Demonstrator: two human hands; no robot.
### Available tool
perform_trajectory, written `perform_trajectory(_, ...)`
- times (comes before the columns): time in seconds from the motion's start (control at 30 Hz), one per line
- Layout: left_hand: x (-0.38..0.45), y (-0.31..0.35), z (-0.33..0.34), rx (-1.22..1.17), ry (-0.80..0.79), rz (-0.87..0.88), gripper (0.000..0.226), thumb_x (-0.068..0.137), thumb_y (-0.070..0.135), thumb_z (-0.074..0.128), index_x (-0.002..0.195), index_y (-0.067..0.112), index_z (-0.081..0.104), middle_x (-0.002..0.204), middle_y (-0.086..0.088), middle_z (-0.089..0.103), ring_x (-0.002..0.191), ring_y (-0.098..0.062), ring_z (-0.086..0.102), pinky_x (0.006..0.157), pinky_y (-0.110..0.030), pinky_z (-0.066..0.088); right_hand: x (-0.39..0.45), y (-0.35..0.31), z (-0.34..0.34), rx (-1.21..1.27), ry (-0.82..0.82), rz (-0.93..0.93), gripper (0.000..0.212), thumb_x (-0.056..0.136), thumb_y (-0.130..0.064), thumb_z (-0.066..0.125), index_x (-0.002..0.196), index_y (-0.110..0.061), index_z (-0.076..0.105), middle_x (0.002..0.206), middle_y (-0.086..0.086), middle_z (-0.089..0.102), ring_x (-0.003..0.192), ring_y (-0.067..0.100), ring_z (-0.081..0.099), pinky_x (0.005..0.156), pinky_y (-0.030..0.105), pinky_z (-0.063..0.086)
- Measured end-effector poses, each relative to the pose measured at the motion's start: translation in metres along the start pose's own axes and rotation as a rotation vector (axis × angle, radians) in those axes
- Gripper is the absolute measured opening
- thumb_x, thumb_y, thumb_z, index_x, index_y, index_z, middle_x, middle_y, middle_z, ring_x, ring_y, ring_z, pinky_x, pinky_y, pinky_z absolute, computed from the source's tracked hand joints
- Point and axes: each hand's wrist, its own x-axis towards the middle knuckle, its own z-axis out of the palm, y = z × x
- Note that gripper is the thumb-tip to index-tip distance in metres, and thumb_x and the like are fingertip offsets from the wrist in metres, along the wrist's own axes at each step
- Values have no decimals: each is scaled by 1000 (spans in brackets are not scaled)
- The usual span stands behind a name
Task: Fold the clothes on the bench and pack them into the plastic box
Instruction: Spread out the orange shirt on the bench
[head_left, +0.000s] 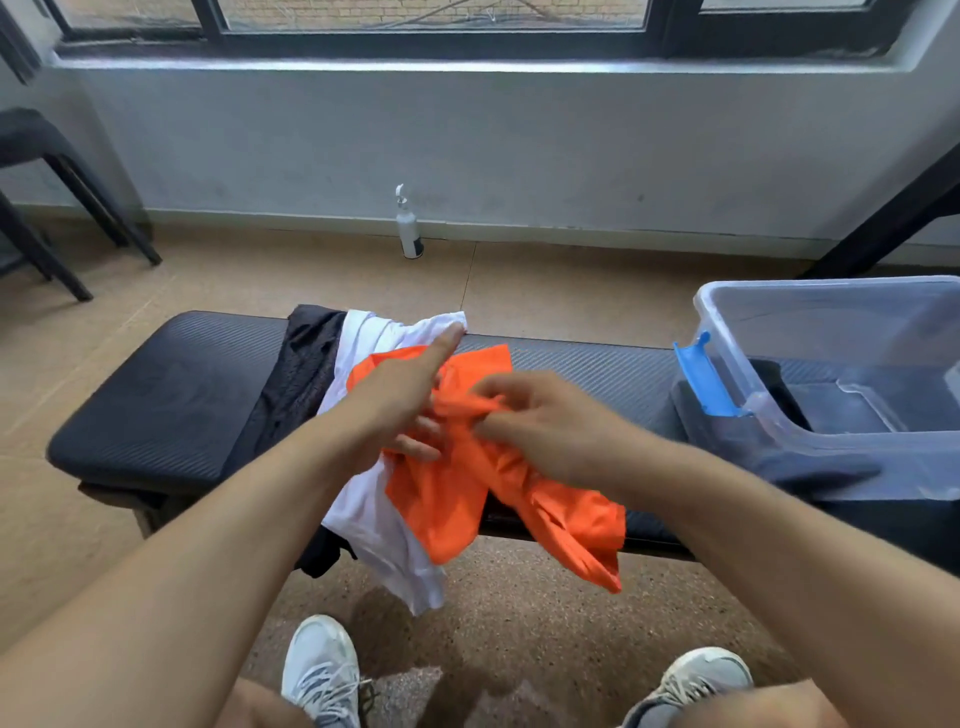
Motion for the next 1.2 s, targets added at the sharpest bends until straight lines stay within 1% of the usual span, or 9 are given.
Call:
perform_trajectory(0.1, 11, -8, -10, 22, -41, 77, 49, 82, 73, 62, 106, 31, 65, 97, -3, 62, 74, -12, 53, 61, -21, 32, -8, -4, 16, -220, -271, -142, 27, 90, -1, 59, 90, -27, 67, 69, -10, 59, 62, 2, 47, 61, 27, 41)
perform_trajectory(0.2, 17, -17, -15, 88, 33, 96, 35, 78, 34, 82, 103, 11, 73, 91, -8, 68, 82, -26, 64, 67, -32, 50, -15, -9, 24, -327, -430, -187, 22, 93, -5, 62, 112, -14, 69, 82, -15, 64, 72, -4, 55, 70, 14, 42)
perform_trajectory(0.33, 5, 2, -10, -76, 190, 254, 19, 89, 1, 58, 91, 8, 75, 79, -4, 78, 67, -12, 66, 68, -25, 54, -10, -12, 17, -341, -465, -115, 24, 97, -38, 64, 113, -20, 71, 100, -7, 73, 92, 7, 66, 88, 26, 50)
perform_trajectory(0.43, 4, 13, -17, -147, 338, 266, 31, 96, 14, 49, 76, 6, 70, 57, 7, 71, 55, -12, 56, 53, -24, 44, 17, 12, -8, -222, 35, -52, 13, 99, -28, 62, 90, -24, 72, 82, -10, 71, 75, 4, 64, 78, 28, 51)
perform_trajectory(0.53, 3, 14, -25, -104, 380, 279, 41, 80, 49, 54, 56, 21, 71, 58, 7, 66, 71, -24, 57, 71, -37, 47, 41, 47, -32, -390, 332, 121, 20, 98, -22, 60, 116, -27, 68, 112, -7, 71, 99, 13, 66, 92, 34, 51)
perform_trajectory(0.63, 1, 10, -30, 163, 304, 286, 54, 79, 70, 66, 89, 18, 79, 96, -7, 75, 91, -22, 66, 86, -36, 49, 56, 72, -35, -432, 234, 200, 44, 102, -24, 56, 146, -23, 50, 147, 1, 55, 130, 21, 55, 111, 35, 40)
perform_trajectory(0.77, 6, -1, -44, 555, 472, 300, 39, 83, 47, 60, 70, 11, 65, 70, -11, 64, 79, -31, 64, 62, -35, 40, 75, 91, -25, -479, 121, 275, 57, 104, -36, 49, 156, -24, 32, 144, 8, 57, 135, 29, 50, 112, 39, 38)
perform_trajectory(1.0, -2, -1, -56, 600, 674, 317, 24, 88, 42, 60, 92, 21, 69, 94, -11, 69, 94, -38, 61, 77, -41, 49, 101, 90, -14, -596, 61, 292, 72, 103, -43, 48, 161, -24, 11, 149, 21, 49, 135, 38, 48, 108, 41, 38)
perform_trajectory(1.2, -7, -4, -61, 692, 744, 323, 31, 97, 46, 52, 108, 23, 70, 113, -17, 70, 109, -42, 60, 82, -44, 46, 121, 88, -9, -748, 23, 380, 42, 92, -44, 61, 127, -22, 58, 129, 8, 64, 120, 32, 59, 102, 45, 48)
